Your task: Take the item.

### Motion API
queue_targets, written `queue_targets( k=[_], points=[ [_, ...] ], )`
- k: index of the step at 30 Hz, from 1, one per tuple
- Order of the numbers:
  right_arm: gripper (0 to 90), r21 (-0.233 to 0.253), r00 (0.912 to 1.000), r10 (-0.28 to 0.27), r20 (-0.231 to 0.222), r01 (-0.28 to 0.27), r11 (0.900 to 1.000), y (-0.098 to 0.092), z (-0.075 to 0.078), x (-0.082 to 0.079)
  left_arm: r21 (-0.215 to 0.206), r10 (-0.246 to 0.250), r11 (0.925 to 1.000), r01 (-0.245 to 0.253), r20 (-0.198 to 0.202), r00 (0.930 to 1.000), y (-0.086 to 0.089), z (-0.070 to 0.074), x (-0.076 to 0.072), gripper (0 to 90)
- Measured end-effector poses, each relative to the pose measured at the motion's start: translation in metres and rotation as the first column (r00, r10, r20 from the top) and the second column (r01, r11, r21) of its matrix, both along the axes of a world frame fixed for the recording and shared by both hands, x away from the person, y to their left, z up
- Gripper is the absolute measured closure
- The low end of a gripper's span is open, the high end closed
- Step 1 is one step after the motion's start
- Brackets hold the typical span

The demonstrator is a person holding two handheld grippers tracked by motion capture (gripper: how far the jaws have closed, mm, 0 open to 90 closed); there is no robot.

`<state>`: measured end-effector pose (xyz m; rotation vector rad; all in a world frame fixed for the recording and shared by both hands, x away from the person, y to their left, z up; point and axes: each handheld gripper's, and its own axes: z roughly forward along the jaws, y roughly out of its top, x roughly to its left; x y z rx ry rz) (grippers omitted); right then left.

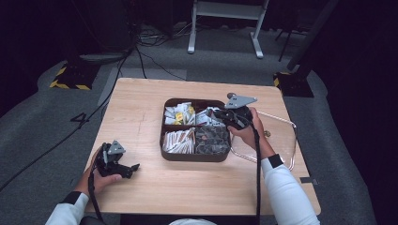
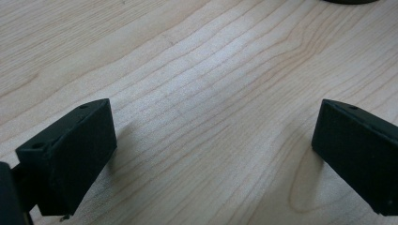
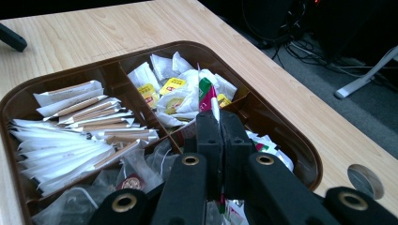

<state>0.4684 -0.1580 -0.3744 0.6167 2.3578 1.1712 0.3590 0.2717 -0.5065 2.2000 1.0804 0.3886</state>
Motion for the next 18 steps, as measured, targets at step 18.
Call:
queue_targets(
  k=[18],
  points=[
    [88.9,0.048,0.9971,0.076,-0.004,-0.076,0.996,-0.021,-0.005,-0.044,0.000,0.000,1.0000,0.000,0.000,1.0000,0.000,0.000,0.000,0.5]
  ],
)
